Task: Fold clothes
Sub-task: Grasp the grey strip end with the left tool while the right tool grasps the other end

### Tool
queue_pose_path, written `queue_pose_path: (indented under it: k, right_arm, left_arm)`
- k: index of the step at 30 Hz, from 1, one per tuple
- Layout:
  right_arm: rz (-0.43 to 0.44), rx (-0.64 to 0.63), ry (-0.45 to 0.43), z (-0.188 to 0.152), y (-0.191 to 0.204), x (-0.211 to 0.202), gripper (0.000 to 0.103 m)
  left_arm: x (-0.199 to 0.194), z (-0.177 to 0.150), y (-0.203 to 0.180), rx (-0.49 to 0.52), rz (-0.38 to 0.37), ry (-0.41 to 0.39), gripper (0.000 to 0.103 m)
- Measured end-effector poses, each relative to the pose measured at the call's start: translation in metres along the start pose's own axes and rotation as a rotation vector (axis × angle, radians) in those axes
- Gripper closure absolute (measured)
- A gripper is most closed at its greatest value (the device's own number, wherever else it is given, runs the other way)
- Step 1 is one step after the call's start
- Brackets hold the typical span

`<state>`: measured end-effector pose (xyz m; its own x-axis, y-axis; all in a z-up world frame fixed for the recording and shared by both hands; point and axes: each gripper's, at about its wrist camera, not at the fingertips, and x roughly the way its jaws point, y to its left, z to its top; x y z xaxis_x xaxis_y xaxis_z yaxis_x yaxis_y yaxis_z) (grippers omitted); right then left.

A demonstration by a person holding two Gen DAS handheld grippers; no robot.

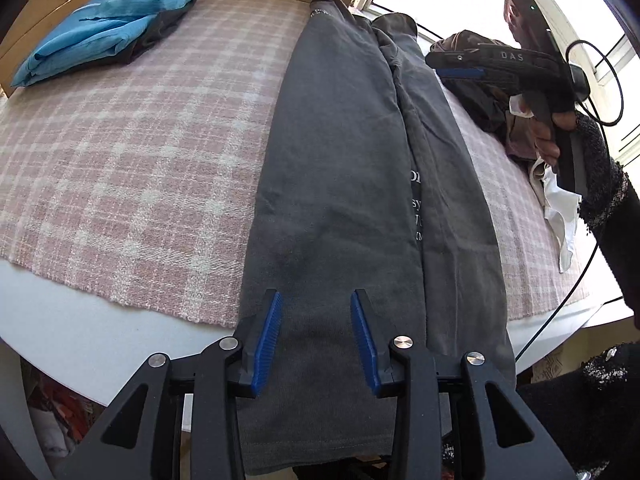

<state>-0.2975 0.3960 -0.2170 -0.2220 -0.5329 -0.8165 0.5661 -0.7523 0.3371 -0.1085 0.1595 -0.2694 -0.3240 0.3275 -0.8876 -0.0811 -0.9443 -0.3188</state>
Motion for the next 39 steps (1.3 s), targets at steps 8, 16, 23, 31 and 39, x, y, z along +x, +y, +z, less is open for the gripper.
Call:
queue_pose_path:
  k: [8, 16, 23, 31, 39]
  right_arm:
    - [-0.098, 0.177, 0.087, -0.137, 0.01, -0.037, 0.048]
    - [-0.181, 0.432, 0.022, -0.236, 0.071, -0.043, 0.048]
    - [-0.313, 0.407, 0.016, -0.258, 0.125, -0.037, 0.048]
    - [-0.375, 0.375, 0.037, -0.263, 0.139, -0.032, 0.048]
    - [-0.206, 0.359, 0.046, -0.26, 0.136, -0.031, 0.097]
  left_arm:
    - [-0.012, -0.002, 0.037, -0.046, -0.033, 0.089, 0.067]
    - [-0.002, -0.018, 0.052, 0.0, -0.159, 0.195, 0.067]
    - [0.002, -0.031, 0.051, 0.097, -0.263, 0.261, 0.067]
    - [0.005, -0.034, 0.032, 0.149, -0.265, 0.267, 0.063]
    - [0.015, -0.038, 0.018, 0.224, -0.265, 0.272, 0.099]
